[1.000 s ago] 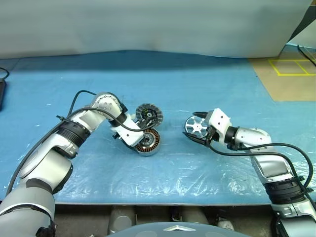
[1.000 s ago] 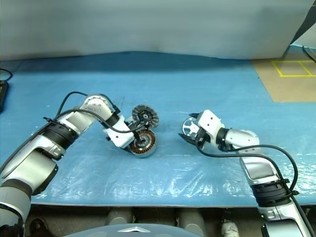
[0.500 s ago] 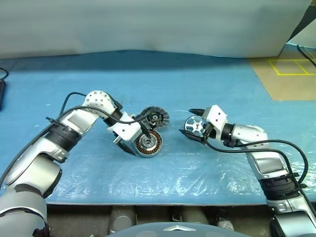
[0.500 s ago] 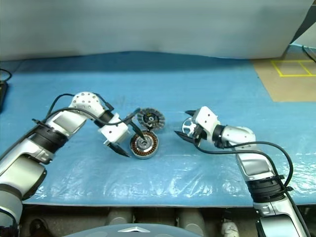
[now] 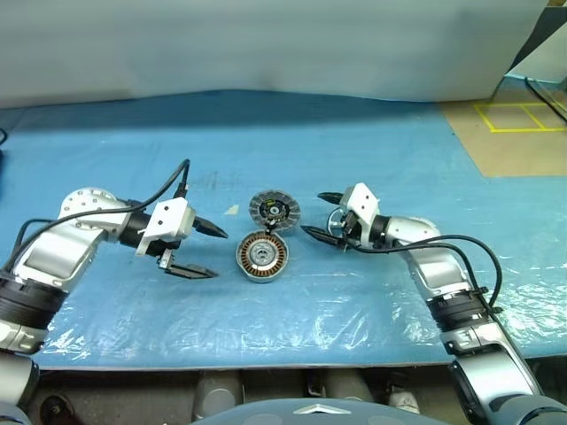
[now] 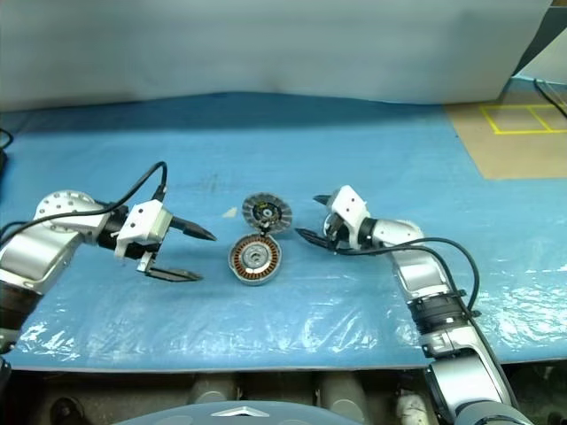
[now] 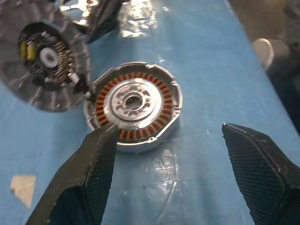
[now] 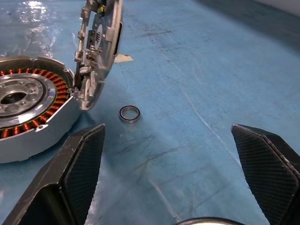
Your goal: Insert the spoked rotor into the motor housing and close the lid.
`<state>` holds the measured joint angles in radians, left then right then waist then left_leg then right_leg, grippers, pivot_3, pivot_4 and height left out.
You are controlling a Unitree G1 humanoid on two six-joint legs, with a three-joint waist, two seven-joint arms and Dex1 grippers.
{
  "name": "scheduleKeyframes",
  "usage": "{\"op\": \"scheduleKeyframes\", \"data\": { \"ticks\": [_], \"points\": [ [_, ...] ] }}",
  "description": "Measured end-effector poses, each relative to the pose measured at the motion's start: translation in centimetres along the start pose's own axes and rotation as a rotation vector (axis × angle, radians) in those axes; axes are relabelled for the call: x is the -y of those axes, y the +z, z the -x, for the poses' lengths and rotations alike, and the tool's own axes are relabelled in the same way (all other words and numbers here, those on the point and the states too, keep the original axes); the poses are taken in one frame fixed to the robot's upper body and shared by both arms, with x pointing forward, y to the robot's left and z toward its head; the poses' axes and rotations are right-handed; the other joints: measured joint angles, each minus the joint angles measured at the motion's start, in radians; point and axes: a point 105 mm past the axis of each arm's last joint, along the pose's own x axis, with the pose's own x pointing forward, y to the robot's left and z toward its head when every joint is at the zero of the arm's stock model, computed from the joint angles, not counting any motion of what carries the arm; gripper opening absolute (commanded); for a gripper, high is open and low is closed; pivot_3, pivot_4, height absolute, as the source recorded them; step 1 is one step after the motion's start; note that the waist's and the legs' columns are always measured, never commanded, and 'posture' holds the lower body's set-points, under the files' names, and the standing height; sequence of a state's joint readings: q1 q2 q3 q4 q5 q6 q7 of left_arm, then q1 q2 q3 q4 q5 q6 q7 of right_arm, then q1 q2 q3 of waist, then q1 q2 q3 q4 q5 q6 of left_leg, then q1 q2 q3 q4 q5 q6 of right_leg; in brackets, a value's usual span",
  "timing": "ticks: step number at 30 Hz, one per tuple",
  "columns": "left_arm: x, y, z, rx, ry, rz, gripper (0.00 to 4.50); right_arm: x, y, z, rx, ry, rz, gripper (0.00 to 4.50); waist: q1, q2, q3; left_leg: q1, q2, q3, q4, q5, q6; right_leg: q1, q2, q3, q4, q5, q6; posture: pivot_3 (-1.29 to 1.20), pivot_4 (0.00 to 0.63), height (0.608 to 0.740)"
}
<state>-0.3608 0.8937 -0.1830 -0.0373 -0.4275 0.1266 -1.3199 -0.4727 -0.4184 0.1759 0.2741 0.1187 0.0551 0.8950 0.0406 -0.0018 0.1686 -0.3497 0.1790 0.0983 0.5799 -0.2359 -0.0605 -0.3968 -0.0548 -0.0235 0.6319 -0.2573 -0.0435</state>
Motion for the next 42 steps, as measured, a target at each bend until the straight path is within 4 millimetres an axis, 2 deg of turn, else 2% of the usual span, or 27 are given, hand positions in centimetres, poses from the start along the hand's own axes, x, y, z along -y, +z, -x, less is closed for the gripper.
{"op": "scheduleKeyframes", "data": {
  "ticks": [3, 8, 16, 26, 36, 39, 42],
  "points": [
    [-0.5, -0.2, -0.8, 0.047, 0.092, 0.057, 3.69, 0.0, -0.3, -0.6, -0.003, 0.017, -0.007, 4.50, 0.003, 0.000, 0.000, 0.000, 0.000, 0.000, 0.000, 0.000, 0.001, 0.000, 0.000, -0.001, 0.000, 0.000, 0.000, 0.00, 0.150, 0.740],
    [-1.8, -0.1, -0.9, 0.096, 0.225, 0.076, 3.69, -0.6, -0.6, -1.5, -0.008, 0.058, -0.008, 4.50, -0.002, 0.000, 0.000, 0.000, 0.001, 0.000, 0.000, 0.001, 0.001, 0.000, 0.000, 0.000, 0.000, 0.001, -0.001, 0.00, 0.150, 0.740],
    [-1.6, -1.8, -0.2, 0.106, 0.336, 0.147, 3.69, -0.5, -0.5, -3.3, 0.014, 0.064, -0.037, 4.50, -0.005, 0.000, 0.000, 0.000, 0.002, 0.000, 0.001, 0.001, 0.001, -0.001, 0.001, -0.001, 0.001, -0.001, -0.006, 0.00, 0.150, 0.740],
    [-1.7, -2.1, 0.1, 0.107, 0.362, 0.157, 3.69, -1.6, -1.0, -5.0, 0.006, 0.104, -0.033, 4.50, -0.003, 0.000, 0.000, 0.001, 0.003, 0.000, 0.001, 0.001, 0.001, -0.001, 0.001, -0.001, 0.002, -0.002, -0.007, 0.00, 0.150, 0.740],
    [-1.7, -2.3, -0.2, 0.106, 0.378, 0.160, 3.69, -1.7, -1.1, -6.2, 0.001, 0.118, -0.037, 4.50, -0.003, 0.000, 0.000, 0.001, 0.006, 0.001, 0.002, 0.001, 0.001, -0.002, 0.001, -0.001, 0.004, -0.003, -0.009, 0.00, 0.150, 0.740],
    [-1.8, -2.3, -0.3, 0.108, 0.381, 0.161, 3.73, -1.7, -1.1, -6.7, 0.004, 0.112, -0.044, 3.91, -0.003, 0.000, 0.000, 0.001, 0.007, 0.001, 0.002, 0.001, 0.001, -0.002, 0.001, -0.001, 0.005, -0.003, -0.010, 0.00, 0.150, 0.740],
    [-1.8, -2.3, -0.3, 0.108, 0.382, 0.160, 3.73, -1.6, -1.1, -7.0, -0.001, 0.102, -0.041, 2.89, -0.003, 0.000, 0.000, 0.001, 0.008, 0.002, 0.002, 0.001, 0.001, -0.002, 0.001, -0.001, 0.006, -0.003, -0.010, 0.00, 0.150, 0.740]
  ]
}}
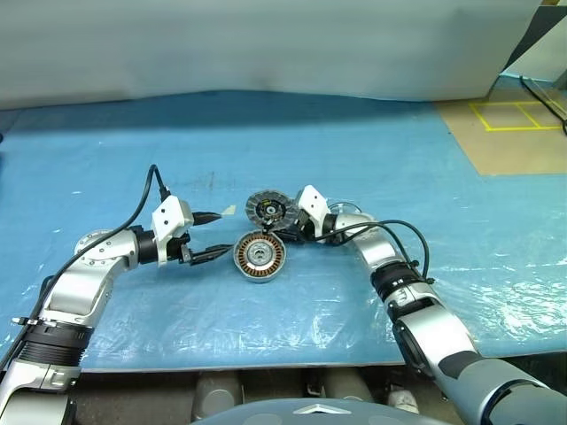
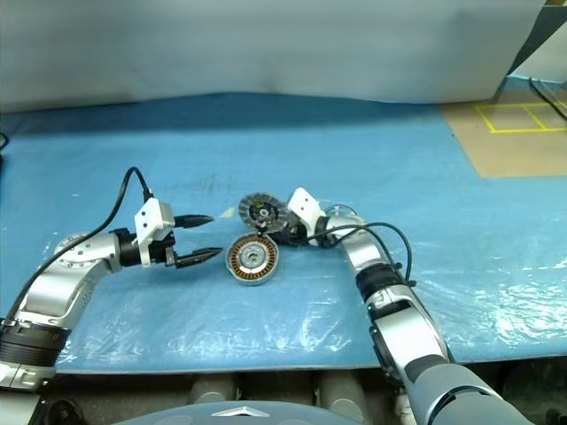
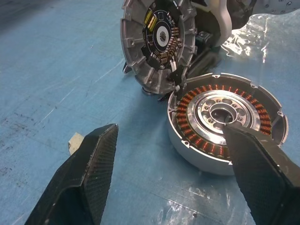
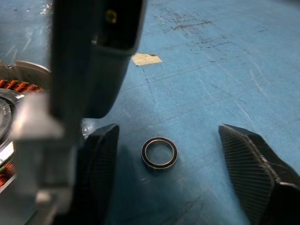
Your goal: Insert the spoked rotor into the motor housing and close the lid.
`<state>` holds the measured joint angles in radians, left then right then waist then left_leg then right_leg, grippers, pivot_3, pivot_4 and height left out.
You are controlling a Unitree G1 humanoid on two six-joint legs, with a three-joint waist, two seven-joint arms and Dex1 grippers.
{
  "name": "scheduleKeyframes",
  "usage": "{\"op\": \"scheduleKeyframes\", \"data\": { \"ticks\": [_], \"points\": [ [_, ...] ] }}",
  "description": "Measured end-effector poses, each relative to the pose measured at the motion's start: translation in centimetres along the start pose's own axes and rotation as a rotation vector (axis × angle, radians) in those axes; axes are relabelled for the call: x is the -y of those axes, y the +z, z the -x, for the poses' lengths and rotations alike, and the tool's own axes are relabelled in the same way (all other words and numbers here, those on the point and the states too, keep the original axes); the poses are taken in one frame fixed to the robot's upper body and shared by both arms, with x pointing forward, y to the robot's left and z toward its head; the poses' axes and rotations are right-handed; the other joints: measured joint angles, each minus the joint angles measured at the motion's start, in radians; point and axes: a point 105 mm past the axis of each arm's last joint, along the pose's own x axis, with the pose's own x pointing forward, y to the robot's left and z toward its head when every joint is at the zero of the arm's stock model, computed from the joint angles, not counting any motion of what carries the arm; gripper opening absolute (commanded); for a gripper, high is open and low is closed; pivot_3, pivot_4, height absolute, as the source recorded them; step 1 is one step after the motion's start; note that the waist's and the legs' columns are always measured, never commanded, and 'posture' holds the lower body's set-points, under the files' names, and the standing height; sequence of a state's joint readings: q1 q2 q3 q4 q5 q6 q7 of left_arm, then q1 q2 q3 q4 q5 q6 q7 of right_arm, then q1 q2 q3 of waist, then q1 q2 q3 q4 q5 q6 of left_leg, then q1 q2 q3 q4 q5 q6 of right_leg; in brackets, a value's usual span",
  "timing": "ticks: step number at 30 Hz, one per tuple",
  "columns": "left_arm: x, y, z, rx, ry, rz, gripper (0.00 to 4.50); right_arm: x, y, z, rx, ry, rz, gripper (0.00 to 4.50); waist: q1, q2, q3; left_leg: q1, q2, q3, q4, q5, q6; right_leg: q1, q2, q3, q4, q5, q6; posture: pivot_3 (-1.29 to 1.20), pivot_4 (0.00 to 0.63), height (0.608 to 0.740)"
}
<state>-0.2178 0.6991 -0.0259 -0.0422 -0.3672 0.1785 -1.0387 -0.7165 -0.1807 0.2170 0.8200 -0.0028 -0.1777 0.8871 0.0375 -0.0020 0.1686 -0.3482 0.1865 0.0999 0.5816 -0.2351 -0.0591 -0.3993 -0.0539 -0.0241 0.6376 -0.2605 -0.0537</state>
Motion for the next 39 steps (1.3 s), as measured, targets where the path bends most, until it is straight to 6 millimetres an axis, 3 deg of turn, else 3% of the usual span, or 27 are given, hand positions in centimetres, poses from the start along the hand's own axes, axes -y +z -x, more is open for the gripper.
{"op": "scheduleKeyframes", "data": {
  "ticks": [9, 17, 28, 39],
  "points": [
    [0.0, -0.1, -0.1, -0.006, 0.003, -0.013, 3.73, 0.3, -0.4, 0.2, -0.018, -0.011, 0.022, 0.03, 0.003, 0.000, 0.000, 0.000, 0.000, 0.000, 0.001, 0.000, 0.000, 0.000, 0.000, 0.000, 0.000, 0.000, 0.000, 0.00, 0.150, 0.740],
    [-0.1, -0.4, -0.1, -0.005, 0.007, -0.005, 3.73, 0.6, -0.8, 1.6, -0.026, -0.037, 0.043, 0.03, 0.006, -0.001, 0.000, 0.000, 0.000, 0.000, 0.001, 0.000, 0.000, 0.000, 0.000, 0.000, 0.000, 0.000, 0.000, 0.00, 0.150, 0.740],
    [0.2, -0.3, -0.8, 0.016, -0.016, -0.006, 3.73, -0.6, -2.2, 7.4, -0.089, -0.030, 0.019, 0.03, 0.005, 0.000, 0.000, -0.001, -0.001, 0.000, -0.001, 0.000, 0.000, 0.000, 0.001, 0.000, -0.003, 0.002, 0.004, 0.00, 0.150, 0.740],
    [0.3, -0.2, -1.0, 0.028, -0.026, -0.010, 3.73, -1.5, 0.3, 8.4, -0.048, 0.013, 0.063, 0.03, 0.002, 0.000, 0.000, -0.001, -0.001, 0.000, -0.002, 0.000, -0.001, 0.001, 0.002, 0.000, -0.005, 0.002, 0.004, 0.00, 0.150, 0.740]
  ]
}}
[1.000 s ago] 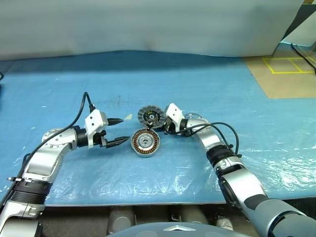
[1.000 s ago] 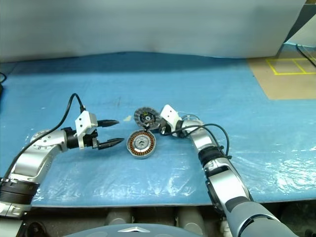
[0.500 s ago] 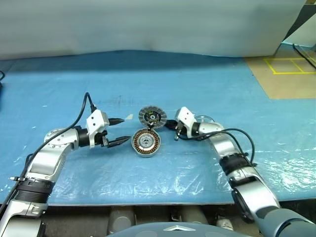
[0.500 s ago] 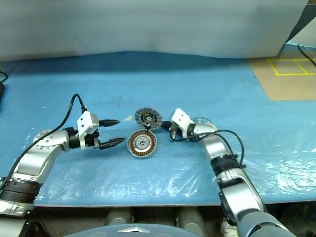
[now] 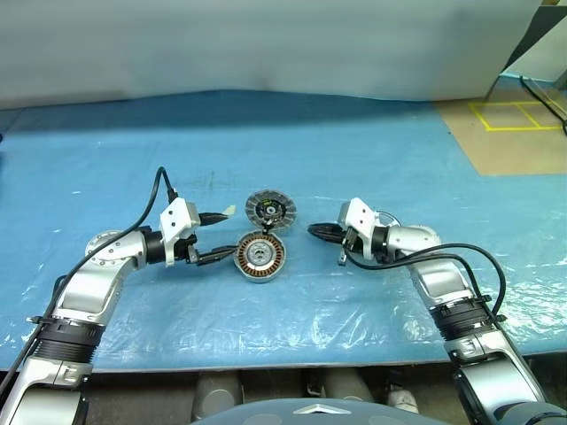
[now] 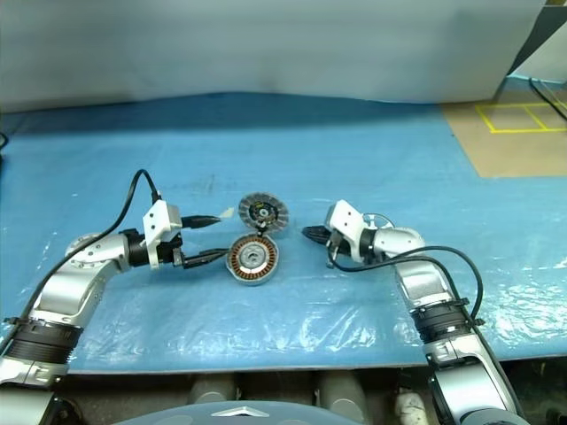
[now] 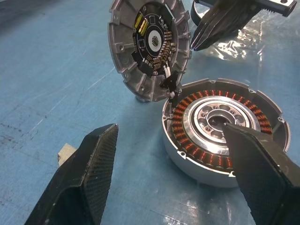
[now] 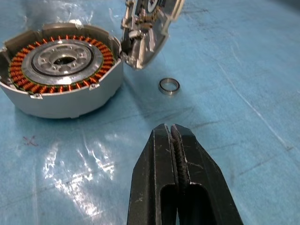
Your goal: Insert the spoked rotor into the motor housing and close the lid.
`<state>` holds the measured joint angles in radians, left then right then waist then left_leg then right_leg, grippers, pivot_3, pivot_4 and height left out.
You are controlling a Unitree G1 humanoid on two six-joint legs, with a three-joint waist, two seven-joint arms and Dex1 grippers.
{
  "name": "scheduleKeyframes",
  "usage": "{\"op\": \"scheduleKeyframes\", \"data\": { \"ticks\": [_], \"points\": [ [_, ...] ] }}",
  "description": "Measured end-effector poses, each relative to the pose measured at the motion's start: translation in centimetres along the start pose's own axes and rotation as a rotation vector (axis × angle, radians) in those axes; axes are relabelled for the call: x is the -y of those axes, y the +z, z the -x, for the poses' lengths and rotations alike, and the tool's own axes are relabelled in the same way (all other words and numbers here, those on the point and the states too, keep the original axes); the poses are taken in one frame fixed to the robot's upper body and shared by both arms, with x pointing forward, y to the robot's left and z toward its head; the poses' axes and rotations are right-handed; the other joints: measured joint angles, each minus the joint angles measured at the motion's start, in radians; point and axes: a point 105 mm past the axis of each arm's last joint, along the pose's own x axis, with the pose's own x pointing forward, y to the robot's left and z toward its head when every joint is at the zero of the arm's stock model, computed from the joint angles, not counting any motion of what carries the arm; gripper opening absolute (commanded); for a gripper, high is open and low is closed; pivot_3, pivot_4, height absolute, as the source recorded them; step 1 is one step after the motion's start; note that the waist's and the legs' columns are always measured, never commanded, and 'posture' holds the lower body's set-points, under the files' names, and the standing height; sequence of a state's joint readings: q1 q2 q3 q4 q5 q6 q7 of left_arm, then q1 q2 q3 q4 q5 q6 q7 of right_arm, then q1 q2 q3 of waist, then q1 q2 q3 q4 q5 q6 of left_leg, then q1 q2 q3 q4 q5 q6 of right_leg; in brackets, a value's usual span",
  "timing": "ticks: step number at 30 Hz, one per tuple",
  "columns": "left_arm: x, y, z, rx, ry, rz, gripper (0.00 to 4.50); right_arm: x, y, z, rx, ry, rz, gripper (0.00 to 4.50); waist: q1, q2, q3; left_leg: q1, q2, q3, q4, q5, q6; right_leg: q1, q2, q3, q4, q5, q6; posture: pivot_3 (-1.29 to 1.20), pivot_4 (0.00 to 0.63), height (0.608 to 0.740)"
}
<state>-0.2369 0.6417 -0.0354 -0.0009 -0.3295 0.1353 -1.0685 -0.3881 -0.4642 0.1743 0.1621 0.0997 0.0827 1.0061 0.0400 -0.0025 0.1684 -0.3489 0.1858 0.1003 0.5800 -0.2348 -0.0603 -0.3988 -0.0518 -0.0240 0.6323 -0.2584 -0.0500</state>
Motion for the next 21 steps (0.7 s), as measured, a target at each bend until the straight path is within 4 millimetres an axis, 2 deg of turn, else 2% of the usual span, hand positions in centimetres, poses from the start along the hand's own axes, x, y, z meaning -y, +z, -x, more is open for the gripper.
{"op": "scheduleKeyframes", "data": {
  "ticks": [1, 3, 5, 8, 11, 15, 21],
  "points": [
    [0.0, 0.0, 0.0, 0.000, 0.000, 0.001, 3.73, 0.2, 0.0, -0.1, 0.001, -0.009, -0.003, 0.03, 0.000, 0.000, 0.000, 0.000, 0.000, 0.000, 0.000, 0.000, 0.000, 0.000, 0.000, 0.000, 0.000, 0.000, 0.000, 0.00, 0.150, 0.740],
    [0.0, -0.1, 0.0, 0.000, 0.001, 0.002, 3.73, 1.0, 0.1, -0.7, 0.014, -0.039, -0.020, 0.41, -0.004, 0.000, 0.000, 0.000, 0.000, 0.000, 0.000, 0.000, 0.000, 0.000, 0.000, 0.000, 0.000, 0.000, 0.000, 0.00, 0.150, 0.740],
    [0.0, -0.1, 0.0, 0.002, 0.003, 0.000, 3.73, 1.7, 0.3, -1.7, 0.036, -0.065, -0.048, 0.93, -0.008, 0.000, 0.000, 0.000, 0.000, 0.000, -0.001, 0.000, -0.001, 0.000, 0.000, 0.000, 0.000, -0.002, -0.003, 0.00, 0.150, 0.740],
    [-0.1, -0.3, 0.1, -0.002, 0.011, 0.008, 3.73, 2.2, 0.2, -2.8, 0.050, -0.075, -0.062, 1.94, -0.008, 0.000, 0.000, 0.000, 0.000, 0.000, -0.001, 0.000, -0.001, 0.000, 0.000, 0.000, 0.001, -0.002, -0.003, 0.00, 0.150, 0.740],
    [-0.3, -0.5, 0.2, -0.006, 0.023, 0.014, 3.73, 2.5, -0.2, -3.9, 0.038, -0.080, -0.046, 1.94, -0.007, 0.000, 0.000, -0.001, 0.000, 0.000, -0.001, 0.000, 0.000, -0.001, 0.000, 0.000, 0.000, -0.001, -0.003, 0.00, 0.150, 0.740],
    [-0.3, -0.8, 0.5, -0.008, 0.048, 0.019, 3.73, 1.9, -0.3, -5.2, 0.049, -0.047, -0.039, 1.94, -0.006, 0.000, 0.000, -0.001, 0.000, 0.000, -0.001, 0.000, 0.000, -0.001, 0.000, -0.001, 0.001, 0.000, 0.000, 0.00, 0.150, 0.740],
    [-0.5, -1.2, 1.2, -0.016, 0.088, 0.030, 3.73, 1.3, -0.6, -5.7, 0.054, -0.012, -0.049, 1.94, -0.005, 0.000, 0.000, 0.000, 0.001, 0.000, -0.001, 0.000, 0.000, -0.001, 0.000, -0.001, 0.001, -0.002, -0.003, 0.00, 0.150, 0.740]
  ]
}}
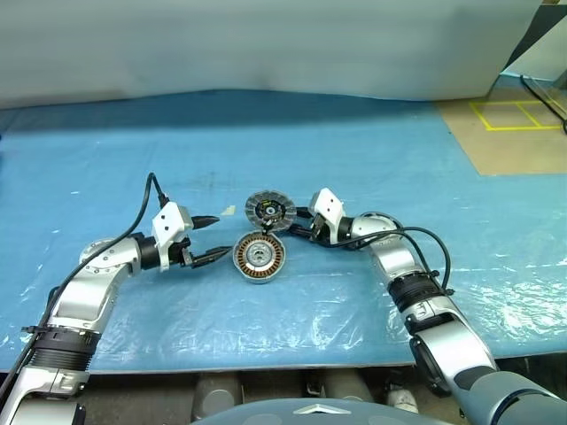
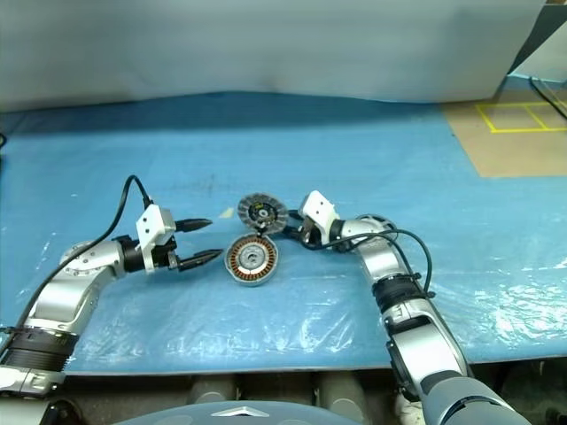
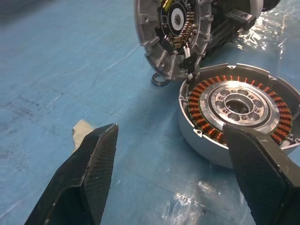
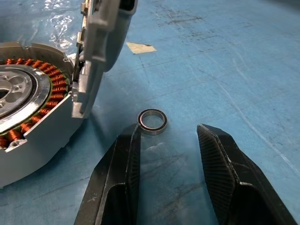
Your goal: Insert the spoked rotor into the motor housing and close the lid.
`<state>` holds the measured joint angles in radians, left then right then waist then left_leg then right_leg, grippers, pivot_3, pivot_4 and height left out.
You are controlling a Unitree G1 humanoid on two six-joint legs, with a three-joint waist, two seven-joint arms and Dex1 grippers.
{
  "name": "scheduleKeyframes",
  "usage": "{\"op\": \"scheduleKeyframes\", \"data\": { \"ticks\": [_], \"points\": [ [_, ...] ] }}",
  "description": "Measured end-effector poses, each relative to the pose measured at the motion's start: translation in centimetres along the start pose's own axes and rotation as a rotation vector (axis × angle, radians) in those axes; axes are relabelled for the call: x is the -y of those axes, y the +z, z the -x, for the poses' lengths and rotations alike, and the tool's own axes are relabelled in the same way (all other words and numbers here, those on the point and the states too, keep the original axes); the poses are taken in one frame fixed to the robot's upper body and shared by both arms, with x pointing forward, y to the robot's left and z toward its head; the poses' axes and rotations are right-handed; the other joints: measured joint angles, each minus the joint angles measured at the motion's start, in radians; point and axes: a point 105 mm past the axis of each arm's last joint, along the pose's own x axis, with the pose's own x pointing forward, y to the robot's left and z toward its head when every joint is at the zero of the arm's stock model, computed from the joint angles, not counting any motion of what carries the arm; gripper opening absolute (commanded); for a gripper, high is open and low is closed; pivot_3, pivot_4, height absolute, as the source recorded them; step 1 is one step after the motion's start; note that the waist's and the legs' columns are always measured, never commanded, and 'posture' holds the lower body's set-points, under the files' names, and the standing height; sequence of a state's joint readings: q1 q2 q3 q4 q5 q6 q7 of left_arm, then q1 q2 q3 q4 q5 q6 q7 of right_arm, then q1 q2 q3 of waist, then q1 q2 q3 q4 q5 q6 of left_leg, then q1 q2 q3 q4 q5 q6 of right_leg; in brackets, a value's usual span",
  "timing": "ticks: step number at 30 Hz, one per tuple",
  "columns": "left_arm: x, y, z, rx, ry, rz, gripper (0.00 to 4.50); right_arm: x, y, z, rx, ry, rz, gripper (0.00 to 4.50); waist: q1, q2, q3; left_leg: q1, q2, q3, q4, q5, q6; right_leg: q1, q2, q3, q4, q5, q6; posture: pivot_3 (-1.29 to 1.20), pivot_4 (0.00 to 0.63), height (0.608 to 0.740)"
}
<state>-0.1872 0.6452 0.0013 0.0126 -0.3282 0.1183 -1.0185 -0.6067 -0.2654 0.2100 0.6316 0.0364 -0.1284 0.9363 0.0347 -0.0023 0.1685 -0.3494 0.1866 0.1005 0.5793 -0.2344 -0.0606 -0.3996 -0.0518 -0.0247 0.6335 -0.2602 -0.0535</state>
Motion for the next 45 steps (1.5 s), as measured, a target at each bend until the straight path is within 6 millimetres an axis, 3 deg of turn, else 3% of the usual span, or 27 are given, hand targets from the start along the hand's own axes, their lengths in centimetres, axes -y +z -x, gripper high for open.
{"op": "scheduleKeyframes", "data": {
  "ticks": [9, 35, 39, 45],
  "points": [
    [0.1, 0.2, 0.0, 0.005, 0.003, -0.009, 3.73, -0.9, -0.5, -0.7, -0.008, 0.038, -0.010, 1.94, 0.002, 0.000, 0.000, 0.000, 0.001, 0.000, 0.000, 0.000, 0.000, 0.000, 0.000, 0.000, 0.000, 0.000, 0.000, 0.00, 0.150, 0.740],
    [-0.1, 0.3, 0.0, 0.005, 0.024, -0.011, 3.73, -0.1, -0.4, -1.6, -0.017, 0.045, -0.010, 1.94, 0.001, 0.000, 0.000, 0.001, 0.002, 0.000, 0.000, 0.000, 0.000, -0.001, 0.000, 0.000, 0.002, 0.000, -0.002, 0.00, 0.150, 0.740],
    [-0.1, 0.3, 0.0, 0.006, 0.024, -0.012, 3.73, -0.1, -0.5, -1.6, -0.020, 0.048, -0.013, 0.73, 0.002, 0.000, 0.000, 0.001, 0.003, 0.001, 0.000, 0.000, 0.000, -0.001, 0.000, 0.000, 0.002, -0.001, -0.002, 0.00, 0.150, 0.740],
    [-0.1, 0.3, 0.0, 0.005, 0.024, -0.012, 3.73, -0.2, -0.6, -1.6, -0.028, 0.064, -0.023, 0.73, 0.002, 0.000, 0.000, 0.001, 0.003, 0.001, 0.000, 0.000, 0.000, -0.001, 0.000, 0.000, 0.002, -0.001, -0.002, 0.00, 0.150, 0.740]
  ]
}}
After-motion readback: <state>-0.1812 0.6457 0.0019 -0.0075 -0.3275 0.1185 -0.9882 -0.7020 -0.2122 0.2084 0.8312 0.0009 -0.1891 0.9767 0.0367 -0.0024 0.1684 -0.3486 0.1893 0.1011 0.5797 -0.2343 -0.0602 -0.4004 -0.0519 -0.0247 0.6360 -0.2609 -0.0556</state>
